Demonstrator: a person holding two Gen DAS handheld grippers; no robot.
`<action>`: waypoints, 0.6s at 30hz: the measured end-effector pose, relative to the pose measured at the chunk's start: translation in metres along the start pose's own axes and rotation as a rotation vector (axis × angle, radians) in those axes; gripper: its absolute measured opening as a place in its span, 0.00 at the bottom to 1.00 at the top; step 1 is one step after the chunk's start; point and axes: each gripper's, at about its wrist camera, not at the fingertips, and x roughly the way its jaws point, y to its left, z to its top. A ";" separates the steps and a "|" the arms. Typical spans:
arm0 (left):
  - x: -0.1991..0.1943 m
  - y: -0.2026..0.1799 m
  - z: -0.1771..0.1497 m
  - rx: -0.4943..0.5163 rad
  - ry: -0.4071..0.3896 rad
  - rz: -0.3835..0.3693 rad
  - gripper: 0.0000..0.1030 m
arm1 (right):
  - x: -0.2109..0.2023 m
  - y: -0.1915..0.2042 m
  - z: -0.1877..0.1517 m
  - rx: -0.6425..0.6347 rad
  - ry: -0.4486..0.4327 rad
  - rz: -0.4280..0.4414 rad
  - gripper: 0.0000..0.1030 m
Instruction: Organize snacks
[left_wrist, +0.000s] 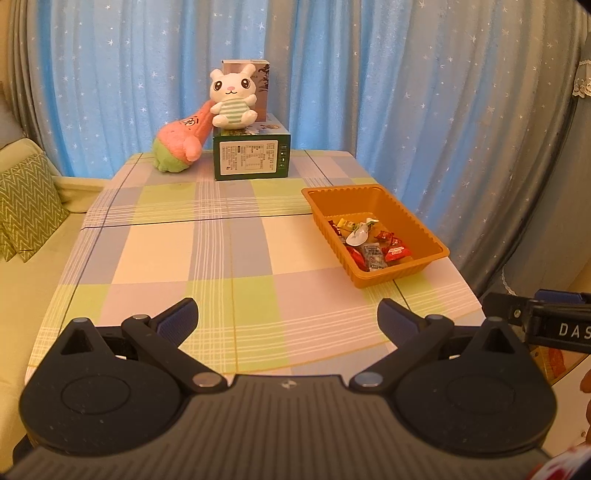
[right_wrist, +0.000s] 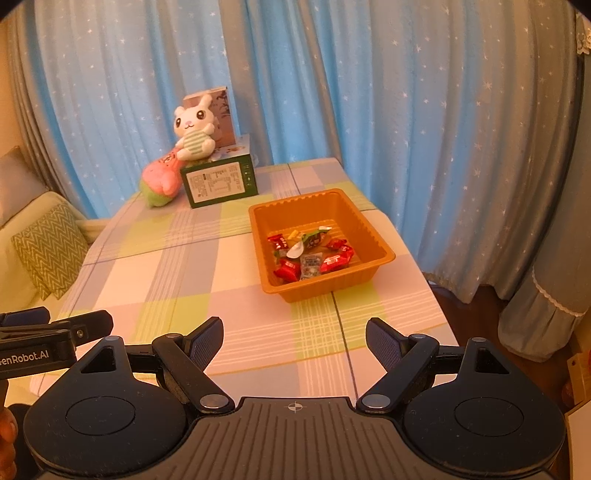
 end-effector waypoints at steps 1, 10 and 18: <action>-0.002 0.000 -0.001 -0.001 0.000 0.004 1.00 | -0.001 0.001 -0.001 -0.003 -0.001 0.002 0.82; -0.010 0.001 -0.006 0.002 -0.012 0.003 1.00 | -0.005 0.008 -0.002 -0.012 -0.012 0.007 0.82; -0.009 -0.002 -0.007 0.011 -0.011 -0.006 1.00 | -0.006 0.008 -0.003 -0.009 -0.008 0.006 0.82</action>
